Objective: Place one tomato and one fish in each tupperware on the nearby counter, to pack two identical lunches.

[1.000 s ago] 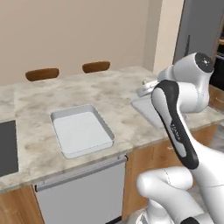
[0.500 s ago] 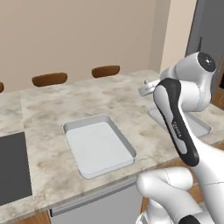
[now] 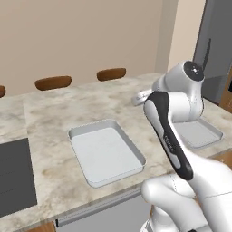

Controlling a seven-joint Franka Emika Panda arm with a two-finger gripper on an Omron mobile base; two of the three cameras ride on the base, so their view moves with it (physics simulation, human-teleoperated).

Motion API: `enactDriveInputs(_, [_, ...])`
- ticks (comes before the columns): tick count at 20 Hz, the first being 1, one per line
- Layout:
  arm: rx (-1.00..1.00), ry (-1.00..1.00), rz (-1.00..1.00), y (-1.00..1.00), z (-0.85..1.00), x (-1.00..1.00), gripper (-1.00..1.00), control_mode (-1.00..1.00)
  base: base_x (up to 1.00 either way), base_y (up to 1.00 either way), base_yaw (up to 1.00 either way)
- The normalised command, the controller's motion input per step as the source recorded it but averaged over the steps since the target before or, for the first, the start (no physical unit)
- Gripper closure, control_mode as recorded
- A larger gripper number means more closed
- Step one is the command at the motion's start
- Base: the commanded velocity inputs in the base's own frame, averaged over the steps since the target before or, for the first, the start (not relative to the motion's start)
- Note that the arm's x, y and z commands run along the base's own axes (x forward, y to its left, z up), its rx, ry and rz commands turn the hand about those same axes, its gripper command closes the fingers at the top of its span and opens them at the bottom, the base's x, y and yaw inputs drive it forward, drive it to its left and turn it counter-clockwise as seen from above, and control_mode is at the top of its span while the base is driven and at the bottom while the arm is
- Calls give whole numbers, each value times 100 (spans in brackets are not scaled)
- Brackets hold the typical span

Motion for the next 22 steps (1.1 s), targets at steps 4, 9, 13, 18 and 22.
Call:
enactDriveInputs(4, [5,8,-12,26,-41,-8,100,-100,0,0,0])
enactDriveInputs(9, [9,4,-18,22,-45,-28,100,-100,0,0,0])
enactDriveInputs(13, [9,9,-13,23,-45,-15,100,-100,0,0,0])
enactDriveInputs(18, [10,4,-8,33,-46,-7,100,-100,0,0,0])
enactDriveInputs(22, [8,0,0,50,-51,0,100,-100,0,0,0])
